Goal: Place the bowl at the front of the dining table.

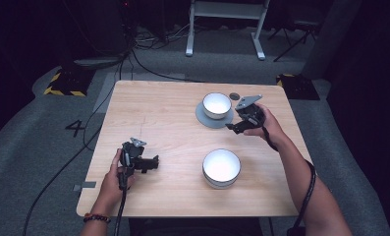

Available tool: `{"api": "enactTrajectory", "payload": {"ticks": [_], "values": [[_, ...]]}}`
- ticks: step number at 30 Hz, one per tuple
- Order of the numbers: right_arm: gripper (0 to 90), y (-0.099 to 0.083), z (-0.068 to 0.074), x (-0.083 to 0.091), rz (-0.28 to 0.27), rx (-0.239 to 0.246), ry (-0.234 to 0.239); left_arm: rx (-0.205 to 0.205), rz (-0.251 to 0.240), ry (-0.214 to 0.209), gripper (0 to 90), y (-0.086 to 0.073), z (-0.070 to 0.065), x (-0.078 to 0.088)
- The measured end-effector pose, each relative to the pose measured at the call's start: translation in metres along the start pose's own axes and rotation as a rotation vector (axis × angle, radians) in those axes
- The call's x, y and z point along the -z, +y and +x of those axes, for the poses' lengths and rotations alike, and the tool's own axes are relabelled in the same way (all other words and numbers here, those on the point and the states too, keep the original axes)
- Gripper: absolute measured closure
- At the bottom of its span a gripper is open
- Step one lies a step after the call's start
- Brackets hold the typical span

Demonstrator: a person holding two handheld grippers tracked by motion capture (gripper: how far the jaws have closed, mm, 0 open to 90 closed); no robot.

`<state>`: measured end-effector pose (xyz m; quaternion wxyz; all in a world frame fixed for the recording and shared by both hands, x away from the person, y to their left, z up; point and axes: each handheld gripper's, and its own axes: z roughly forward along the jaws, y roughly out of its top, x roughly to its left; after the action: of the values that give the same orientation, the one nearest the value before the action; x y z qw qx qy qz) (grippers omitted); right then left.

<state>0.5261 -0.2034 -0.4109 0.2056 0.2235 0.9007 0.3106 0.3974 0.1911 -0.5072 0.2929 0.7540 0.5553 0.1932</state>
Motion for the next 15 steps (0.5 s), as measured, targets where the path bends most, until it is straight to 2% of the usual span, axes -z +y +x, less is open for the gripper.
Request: {"api": "enactTrajectory", "payload": {"ticks": [1,2,7,8,15], "values": [[22.2,0.0,0.002,0.001,-0.001,-0.009,0.0,0.0,0.0,0.0,0.0,0.0,0.0,0.0],[22.2,-0.001,0.001,0.002,-0.009,0.009,0.006,0.0,0.0,0.001,0.0,0.0,0.0,0.0],[22.1,-0.003,0.006,0.009,-0.012,0.002,0.011,0.0,0.0,0.0,0.0,0.0,0.0,0.0],[22.1,-0.003,0.005,0.01,-0.014,0.022,0.008,-0.001,0.001,0.0,0.0,0.0,0.0,0.0],[21.8,-0.009,0.011,0.015,-0.011,0.026,0.01,-0.001,0.0,0.0,0.0,0.0,0.0,0.0]]}}
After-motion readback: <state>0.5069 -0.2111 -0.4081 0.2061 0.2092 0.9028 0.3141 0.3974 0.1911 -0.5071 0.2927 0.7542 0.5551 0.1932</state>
